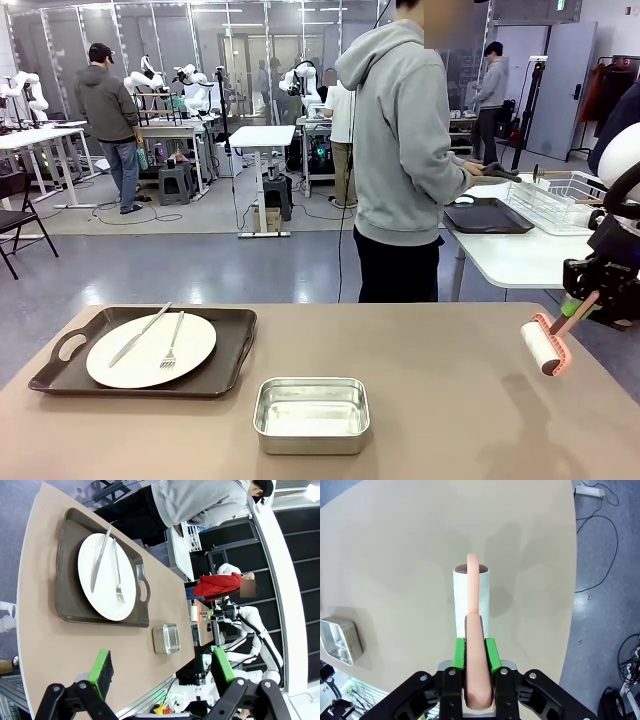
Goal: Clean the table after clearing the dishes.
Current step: Place the Lint Roller back on top of the Airtight Container.
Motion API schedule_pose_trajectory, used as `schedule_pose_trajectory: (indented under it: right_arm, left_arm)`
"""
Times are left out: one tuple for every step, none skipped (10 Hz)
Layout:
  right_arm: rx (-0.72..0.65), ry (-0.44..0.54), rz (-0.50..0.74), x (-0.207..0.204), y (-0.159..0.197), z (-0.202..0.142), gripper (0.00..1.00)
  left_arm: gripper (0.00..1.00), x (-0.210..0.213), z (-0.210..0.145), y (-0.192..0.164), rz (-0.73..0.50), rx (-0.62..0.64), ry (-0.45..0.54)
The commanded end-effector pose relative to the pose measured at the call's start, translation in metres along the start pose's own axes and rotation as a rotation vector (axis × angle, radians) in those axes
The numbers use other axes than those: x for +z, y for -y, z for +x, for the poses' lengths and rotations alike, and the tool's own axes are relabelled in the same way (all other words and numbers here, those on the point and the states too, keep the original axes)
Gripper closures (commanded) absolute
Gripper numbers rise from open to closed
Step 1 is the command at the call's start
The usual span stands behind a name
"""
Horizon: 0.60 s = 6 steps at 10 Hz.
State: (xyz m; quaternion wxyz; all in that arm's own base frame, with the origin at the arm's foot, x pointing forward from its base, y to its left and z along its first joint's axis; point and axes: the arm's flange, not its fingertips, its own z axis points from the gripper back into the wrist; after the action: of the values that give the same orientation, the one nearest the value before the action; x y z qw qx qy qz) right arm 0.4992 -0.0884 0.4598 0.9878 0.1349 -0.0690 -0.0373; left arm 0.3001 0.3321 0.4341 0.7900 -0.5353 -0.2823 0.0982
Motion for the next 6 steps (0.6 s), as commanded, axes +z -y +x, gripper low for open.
schedule_pose_trajectory:
  right_arm:
    - [0.004,0.001,0.0,0.0005,-0.0028,-0.0024,0.79]
    - [0.004,0.001,0.0,0.0005,-0.0028,-0.0024,0.79]
    - [0.004,0.001,0.0,0.0005,-0.0028,-0.0024,0.79]
    - [0.004,0.001,0.0,0.0005,-0.0028,-0.0024,0.79]
    - [0.004,0.001,0.0,0.0005,-0.0028,-0.0024,0.79]
    - [0.004,0.001,0.0,0.0005,-0.0028,-0.0024,0.79]
  left_arm:
    - [0.0,0.0042,-0.0011,0.0031,-0.002,-0.008,-0.011]
    - [0.0,0.0042,-0.0011,0.0031,-0.002,-0.008,-0.011]
    - [0.0,0.0042,-0.0011,0.0031,-0.002,-0.008,-0.011]
    - [0.0,0.0042,-0.0011,0.0031,-0.002,-0.008,-0.011]
    - [0.0,0.0042,-0.0011,0.0031,-0.002,-0.008,-0.011]
    - [0.0,0.0042,-0.0011,0.0031,-0.002,-0.008,-0.011]
